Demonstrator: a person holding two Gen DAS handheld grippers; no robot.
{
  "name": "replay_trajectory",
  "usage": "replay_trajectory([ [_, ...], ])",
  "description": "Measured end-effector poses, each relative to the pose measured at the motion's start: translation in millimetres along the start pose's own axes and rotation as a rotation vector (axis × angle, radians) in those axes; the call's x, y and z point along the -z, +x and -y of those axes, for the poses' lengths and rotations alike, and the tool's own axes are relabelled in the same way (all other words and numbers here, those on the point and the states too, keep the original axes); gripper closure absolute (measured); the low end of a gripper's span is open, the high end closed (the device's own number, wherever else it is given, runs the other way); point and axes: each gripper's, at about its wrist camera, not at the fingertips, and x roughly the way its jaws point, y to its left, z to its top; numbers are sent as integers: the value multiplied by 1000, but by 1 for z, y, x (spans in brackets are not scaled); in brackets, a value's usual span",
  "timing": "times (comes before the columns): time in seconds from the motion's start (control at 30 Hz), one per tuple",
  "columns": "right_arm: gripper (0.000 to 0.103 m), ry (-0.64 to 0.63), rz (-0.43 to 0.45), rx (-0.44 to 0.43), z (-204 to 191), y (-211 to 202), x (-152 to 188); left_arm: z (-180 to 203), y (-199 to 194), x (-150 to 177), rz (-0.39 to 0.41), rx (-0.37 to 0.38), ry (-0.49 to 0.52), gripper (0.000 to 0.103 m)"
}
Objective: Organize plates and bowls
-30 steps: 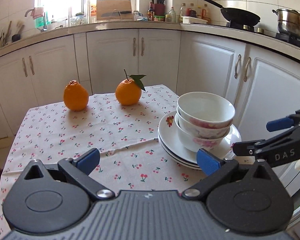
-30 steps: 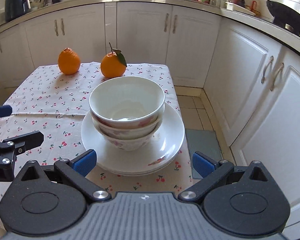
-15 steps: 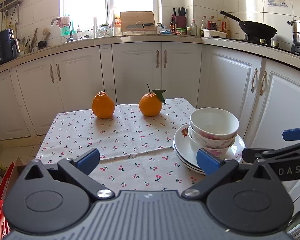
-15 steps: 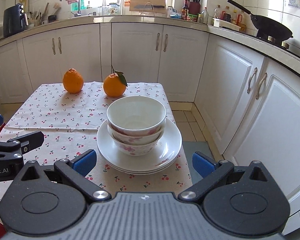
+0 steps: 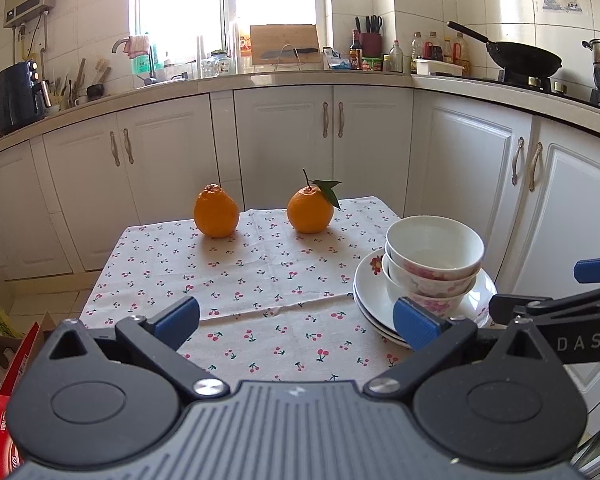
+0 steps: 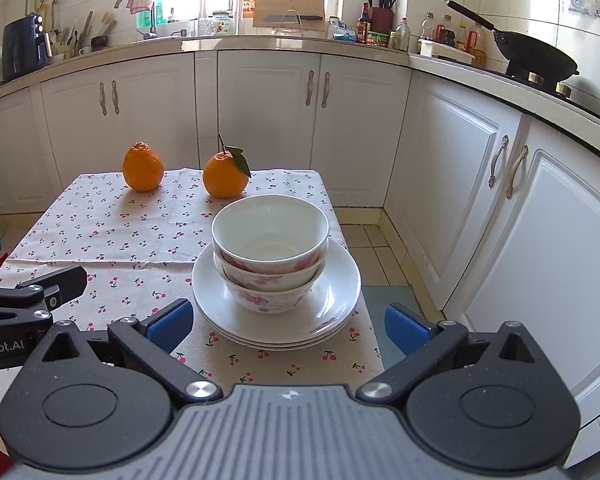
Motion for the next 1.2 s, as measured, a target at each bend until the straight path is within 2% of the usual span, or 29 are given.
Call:
replay_trajectory([
  [1.2,0,1,15,11,2,-4,0,0,-1,-2,-6,-5,-6,1],
])
